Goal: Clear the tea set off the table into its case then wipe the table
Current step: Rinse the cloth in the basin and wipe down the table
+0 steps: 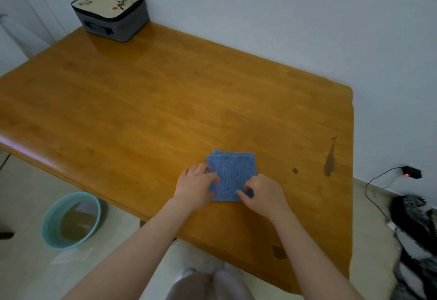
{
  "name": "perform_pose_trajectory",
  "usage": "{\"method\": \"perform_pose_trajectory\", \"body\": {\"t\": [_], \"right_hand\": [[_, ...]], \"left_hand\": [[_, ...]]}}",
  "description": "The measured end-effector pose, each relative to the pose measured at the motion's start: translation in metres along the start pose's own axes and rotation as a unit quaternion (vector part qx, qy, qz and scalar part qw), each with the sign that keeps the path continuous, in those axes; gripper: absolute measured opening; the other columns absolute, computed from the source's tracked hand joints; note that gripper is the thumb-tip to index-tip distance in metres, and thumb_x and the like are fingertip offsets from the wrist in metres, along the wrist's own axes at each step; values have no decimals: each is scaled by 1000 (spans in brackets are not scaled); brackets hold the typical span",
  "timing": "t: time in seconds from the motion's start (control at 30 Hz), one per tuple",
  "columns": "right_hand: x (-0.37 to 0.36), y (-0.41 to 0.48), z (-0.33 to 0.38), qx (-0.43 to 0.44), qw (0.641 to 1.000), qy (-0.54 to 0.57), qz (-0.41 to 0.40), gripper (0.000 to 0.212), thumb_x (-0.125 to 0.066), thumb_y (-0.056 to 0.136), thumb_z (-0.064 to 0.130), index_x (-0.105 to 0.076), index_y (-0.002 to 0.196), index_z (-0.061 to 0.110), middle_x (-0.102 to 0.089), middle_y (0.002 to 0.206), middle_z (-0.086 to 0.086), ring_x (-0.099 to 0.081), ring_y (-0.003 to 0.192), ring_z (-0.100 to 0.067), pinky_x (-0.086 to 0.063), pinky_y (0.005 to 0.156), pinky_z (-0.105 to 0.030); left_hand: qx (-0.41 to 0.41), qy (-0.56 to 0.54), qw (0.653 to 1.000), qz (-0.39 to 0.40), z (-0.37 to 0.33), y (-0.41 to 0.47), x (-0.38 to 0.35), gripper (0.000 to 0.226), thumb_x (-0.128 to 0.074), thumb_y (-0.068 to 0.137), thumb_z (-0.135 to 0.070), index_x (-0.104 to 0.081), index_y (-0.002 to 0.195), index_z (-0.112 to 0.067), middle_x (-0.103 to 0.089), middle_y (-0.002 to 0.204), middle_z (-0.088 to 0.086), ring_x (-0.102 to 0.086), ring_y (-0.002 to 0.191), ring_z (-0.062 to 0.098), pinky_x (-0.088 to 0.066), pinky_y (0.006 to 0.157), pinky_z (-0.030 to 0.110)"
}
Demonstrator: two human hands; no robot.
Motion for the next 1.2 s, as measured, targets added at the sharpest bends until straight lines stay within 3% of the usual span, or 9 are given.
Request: {"method": "perform_pose_trajectory", "body": {"t": [0.07,0.1,0.17,0.2,0.3,0.47,0.6,0.9,1.2], "right_hand": [[6,6,10,-8,994,-8,-108,37,-48,88,48,-71,92,19,-65,94,1,-59,90,-19,-49,70,-32],[1,16,17,-21,994,-10,-110,45,-44,89,51,-69,108,20,-64,114,-6,-58,107,-27,-50,84,-40],[-29,38,34,-28,999,-15,-39,63,-26,90,63,-48,140,31,-34,153,-13,-28,141,-37,-26,109,-60],[-45,45,42,-24,1000,-20,-4,68,-15,90,68,-33,148,37,-17,160,-12,-10,147,-37,-12,112,-66],[-70,53,48,-30,999,-30,7,70,-2,90,71,-17,152,41,-8,162,-8,0,148,-36,-2,110,-70],[-76,31,52,-41,998,-46,-31,69,-20,94,62,-22,153,25,-16,161,-4,-9,148,-31,-8,112,-67],[-85,-4,72,-11,999,-34,-24,64,-29,92,55,-21,151,29,-19,161,-2,-7,149,-30,-10,109,-70],[-85,-33,73,10,998,-55,-18,70,-36,91,61,-13,150,31,-23,159,0,-6,148,-34,-9,109,-71],[-87,-67,69,112,992,-57,17,65,-33,95,56,-19,152,29,-27,158,2,-7,148,-33,-11,109,-69]], "left_hand": [[9,-29,999,-37,4,2,3,36,-56,90,-31,-55,123,-45,-33,149,-8,-23,142,18,-12,119,45],[10,-53,997,-59,5,4,5,38,-56,90,-27,-56,123,-45,-35,149,-9,-23,142,18,-12,119,46],[7,-102,990,-101,6,5,9,43,-56,86,-18,-60,121,-43,-42,144,-6,-30,139,21,-21,116,48],[9,-126,984,-128,7,3,11,45,-58,83,-13,-62,118,-40,-46,140,-4,-35,136,24,-27,112,49],[37,-168,968,-184,21,-6,12,44,-63,79,-9,-65,115,-34,-51,134,1,-41,131,26,-35,107,47],[64,-205,955,-204,34,-12,5,46,-64,80,-8,-63,121,-29,-44,142,7,-32,138,29,-30,111,46],[63,-272,943,-180,12,-18,-8,44,-60,85,-8,-61,123,-29,-40,146,3,-28,137,22,-29,110,41],[12,-132,972,-194,-20,-33,-26,53,-58,92,-33,-41,142,-36,-24,158,5,-12,147,28,-17,117,49],[102,-165,955,-224,-36,-67,-44,49,-48,96,-40,-37,144,-38,-19,159,4,-8,148,26,-5,118,47]]}}
Point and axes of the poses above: each hand's wrist, its own y-axis towards the middle knuckle, its own x-axis out of the back of the hand, z = x × y, the point moved 9 cm from there along y, towards the middle knuckle
